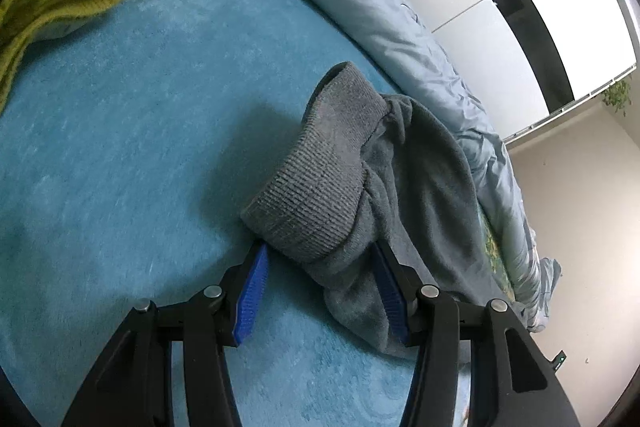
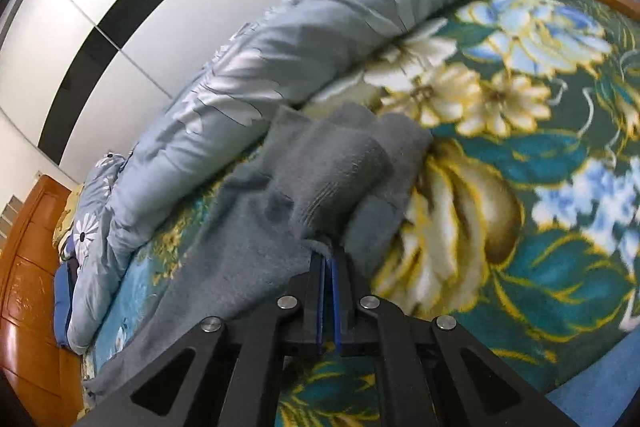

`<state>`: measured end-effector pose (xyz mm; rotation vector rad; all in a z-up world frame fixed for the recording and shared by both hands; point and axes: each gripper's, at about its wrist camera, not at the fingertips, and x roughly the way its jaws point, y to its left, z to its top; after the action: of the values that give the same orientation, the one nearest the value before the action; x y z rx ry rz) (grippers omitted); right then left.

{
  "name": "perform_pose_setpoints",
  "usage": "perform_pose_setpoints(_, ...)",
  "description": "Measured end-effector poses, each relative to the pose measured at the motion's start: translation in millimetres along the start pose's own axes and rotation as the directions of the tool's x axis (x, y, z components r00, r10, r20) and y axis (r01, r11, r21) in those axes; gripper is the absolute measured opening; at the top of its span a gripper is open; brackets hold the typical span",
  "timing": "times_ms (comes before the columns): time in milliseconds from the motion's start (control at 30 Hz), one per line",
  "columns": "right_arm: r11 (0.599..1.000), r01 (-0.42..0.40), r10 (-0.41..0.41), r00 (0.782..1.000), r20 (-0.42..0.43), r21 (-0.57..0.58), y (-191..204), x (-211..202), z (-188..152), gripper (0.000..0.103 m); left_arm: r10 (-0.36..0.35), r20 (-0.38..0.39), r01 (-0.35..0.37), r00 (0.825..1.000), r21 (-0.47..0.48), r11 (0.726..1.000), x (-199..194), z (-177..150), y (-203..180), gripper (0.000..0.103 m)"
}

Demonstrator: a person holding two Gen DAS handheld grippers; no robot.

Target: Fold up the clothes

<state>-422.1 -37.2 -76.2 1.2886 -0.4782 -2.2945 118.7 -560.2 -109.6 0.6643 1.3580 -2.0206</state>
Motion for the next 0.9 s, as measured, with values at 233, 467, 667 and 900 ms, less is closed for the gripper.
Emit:
perform_pose_setpoints(233, 0.999, -0.048, 0.047, 0.998, 0.043, 0.008, -9, -16, -2, 0.039, -0.002, 0.009, 0.002, 1.0, -0.001, 1.0, 7, 0, 3, 0.058)
perform_pose_setpoints(467, 0.976, -0.147, 0.141, 0.989, 0.049, 0.162, -31, 2, 0, 0.055, 0.008, 0.028, -0.008, 1.0, 0.007, 1.0, 10, 4, -2, 0.063)
perform_pose_setpoints(667, 0.979, -0.115, 0.106, 0.992, 0.065, 0.167, -20, 11, 2, 0.053, 0.023, 0.063, -0.023, 0.998, 0.01, 1.0, 8, 3, -1, 0.06)
perform_pose_setpoints(900, 0.998, 0.0, -0.003, 0.999, 0.05, 0.063, 1, 5, -2, 0.009, 0.026, 0.121, -0.026, 0.992, 0.002, 1.0, -4, 3, -2, 0.019)
